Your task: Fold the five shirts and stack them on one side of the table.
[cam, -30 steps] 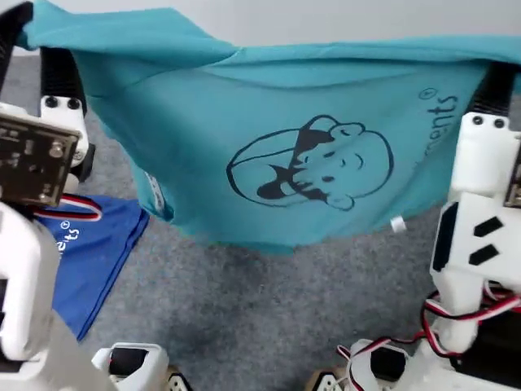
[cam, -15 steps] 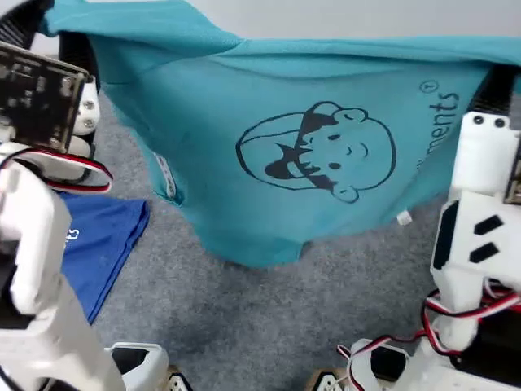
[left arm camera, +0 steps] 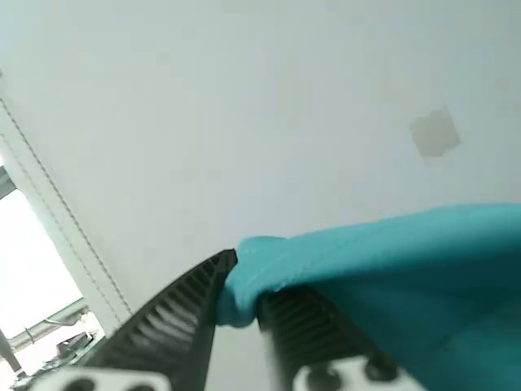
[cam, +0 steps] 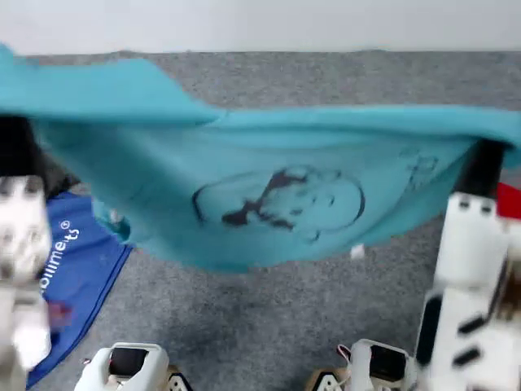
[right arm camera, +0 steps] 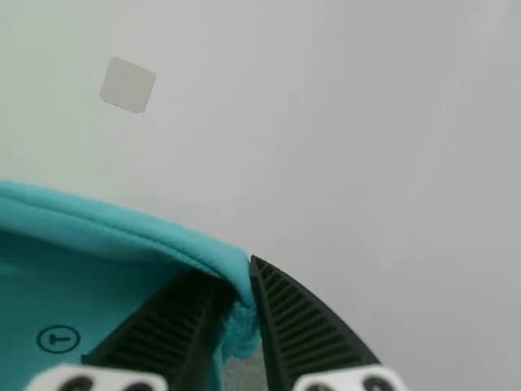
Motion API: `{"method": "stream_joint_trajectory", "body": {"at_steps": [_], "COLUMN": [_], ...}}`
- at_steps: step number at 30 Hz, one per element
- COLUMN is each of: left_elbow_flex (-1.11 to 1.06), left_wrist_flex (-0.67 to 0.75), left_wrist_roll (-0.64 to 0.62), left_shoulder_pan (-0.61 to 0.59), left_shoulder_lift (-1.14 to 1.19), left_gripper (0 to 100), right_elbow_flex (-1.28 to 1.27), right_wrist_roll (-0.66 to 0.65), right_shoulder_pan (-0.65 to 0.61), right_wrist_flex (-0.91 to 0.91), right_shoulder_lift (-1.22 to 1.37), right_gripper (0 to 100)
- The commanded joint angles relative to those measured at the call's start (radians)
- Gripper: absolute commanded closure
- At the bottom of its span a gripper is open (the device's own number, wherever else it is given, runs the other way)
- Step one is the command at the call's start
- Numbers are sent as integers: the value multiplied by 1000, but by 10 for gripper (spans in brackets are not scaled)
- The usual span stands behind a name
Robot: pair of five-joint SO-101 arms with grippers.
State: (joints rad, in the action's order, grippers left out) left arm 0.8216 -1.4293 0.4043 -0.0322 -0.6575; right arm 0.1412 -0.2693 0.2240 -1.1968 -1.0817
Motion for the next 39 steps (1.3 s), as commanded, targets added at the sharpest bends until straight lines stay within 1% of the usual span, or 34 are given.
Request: {"method": "stream_joint_trajectory", "body": {"at_steps": [1, 5, 8, 10, 12, 14, 16, 18, 21, 25, 29, 33, 36, 39], "left_elbow_flex": [50, 47, -19, -107, -225, -349, -484, -616, -809, -1013, -1175, -1294, -1317, -1274], "left_wrist_flex": [-28, -83, -127, -157, -163, -138, -66, 41, 233, 503, 764, 973, 1074, 1114], "left_wrist_roll": [64, 97, 97, 97, 97, 98, 98, 98, 98, 98, 98, 100, 152, 187], "left_shoulder_pan": [-3, -3, -2, -2, 3, 6, 6, 3, 0, 2, 0, -2, -2, -12], "left_shoulder_lift": [-20, -15, 11, 34, 54, 74, 87, 97, 101, 101, 103, 106, 160, 247], "left_gripper": [986, 986, 986, 986, 986, 986, 986, 986, 986, 986, 986, 986, 986, 986], "right_elbow_flex": [2, -97, -213, -307, -436, -572, -697, -807, -957, -1083, -1111, -1108, -1085, -1011], "right_wrist_roll": [-69, -124, -166, -181, -186, -212, -233, -241, -242, -242, -242, -244, -282, -293], "right_shoulder_pan": [15, 15, 8, 7, -7, -16, -35, -54, -82, -110, -110, -110, -116, -128], "right_wrist_flex": [-41, -45, -44, -35, 35, 119, 222, 335, 516, 699, 843, 1046, 1173, 1251], "right_shoulder_lift": [-56, -76, -73, -65, -67, -73, -71, -65, -65, -48, 62, 220, 348, 484], "right_gripper": [990, 990, 990, 990, 990, 990, 990, 990, 990, 990, 990, 990, 990, 990]}}
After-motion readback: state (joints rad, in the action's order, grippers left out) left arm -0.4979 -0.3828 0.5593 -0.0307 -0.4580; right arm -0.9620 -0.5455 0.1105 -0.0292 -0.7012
